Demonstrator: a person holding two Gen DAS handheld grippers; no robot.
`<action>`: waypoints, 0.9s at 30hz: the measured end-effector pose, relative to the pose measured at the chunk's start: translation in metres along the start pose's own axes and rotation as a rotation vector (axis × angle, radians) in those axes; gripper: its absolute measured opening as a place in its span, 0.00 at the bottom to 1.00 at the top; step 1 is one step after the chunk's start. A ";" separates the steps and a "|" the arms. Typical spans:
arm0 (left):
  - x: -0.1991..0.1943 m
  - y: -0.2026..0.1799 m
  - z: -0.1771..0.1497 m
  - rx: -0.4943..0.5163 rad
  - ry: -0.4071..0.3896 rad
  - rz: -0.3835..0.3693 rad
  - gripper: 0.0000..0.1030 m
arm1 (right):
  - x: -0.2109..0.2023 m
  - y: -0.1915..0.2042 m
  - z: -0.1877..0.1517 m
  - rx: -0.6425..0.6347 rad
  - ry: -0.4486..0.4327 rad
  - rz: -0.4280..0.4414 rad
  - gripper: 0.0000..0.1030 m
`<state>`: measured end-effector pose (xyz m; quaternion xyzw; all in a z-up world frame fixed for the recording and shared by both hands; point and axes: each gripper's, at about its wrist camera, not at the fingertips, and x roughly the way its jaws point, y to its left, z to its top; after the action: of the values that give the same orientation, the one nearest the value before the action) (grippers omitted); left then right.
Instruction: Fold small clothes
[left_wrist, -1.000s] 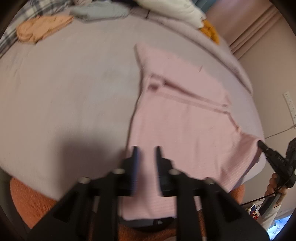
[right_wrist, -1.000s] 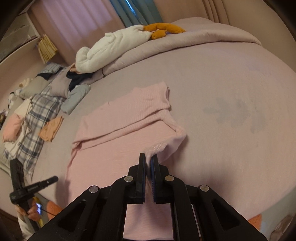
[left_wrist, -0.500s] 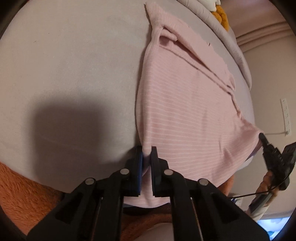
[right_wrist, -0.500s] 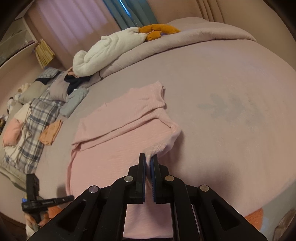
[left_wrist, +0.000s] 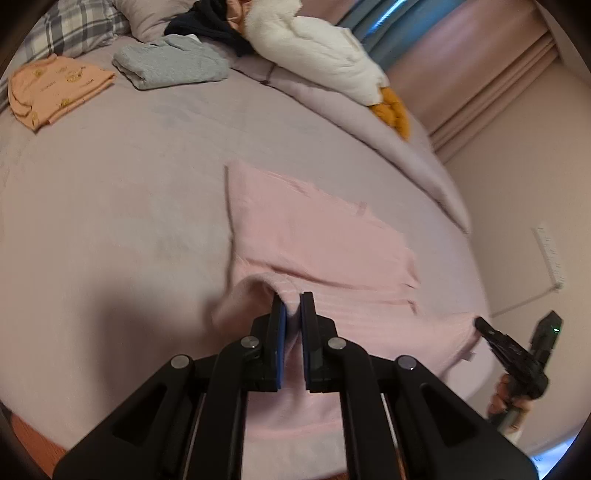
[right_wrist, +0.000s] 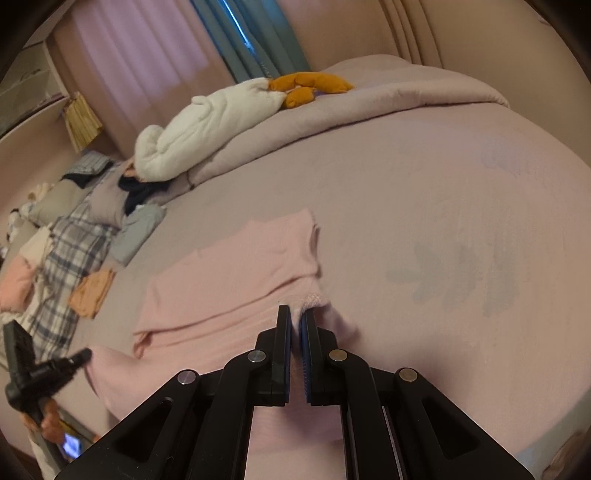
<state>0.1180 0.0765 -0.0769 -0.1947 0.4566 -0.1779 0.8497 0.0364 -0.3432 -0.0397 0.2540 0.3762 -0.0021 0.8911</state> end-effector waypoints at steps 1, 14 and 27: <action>0.011 -0.002 0.003 0.007 0.001 0.013 0.07 | 0.008 -0.002 0.003 0.000 0.010 0.000 0.06; 0.084 0.022 0.008 0.042 0.091 0.174 0.11 | 0.118 -0.013 0.007 0.008 0.201 -0.105 0.06; 0.026 0.019 -0.019 -0.002 0.037 0.129 0.60 | 0.045 -0.022 -0.003 -0.011 0.148 -0.136 0.51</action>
<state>0.1172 0.0773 -0.1142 -0.1625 0.4842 -0.1259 0.8505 0.0621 -0.3521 -0.0818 0.2223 0.4575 -0.0415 0.8600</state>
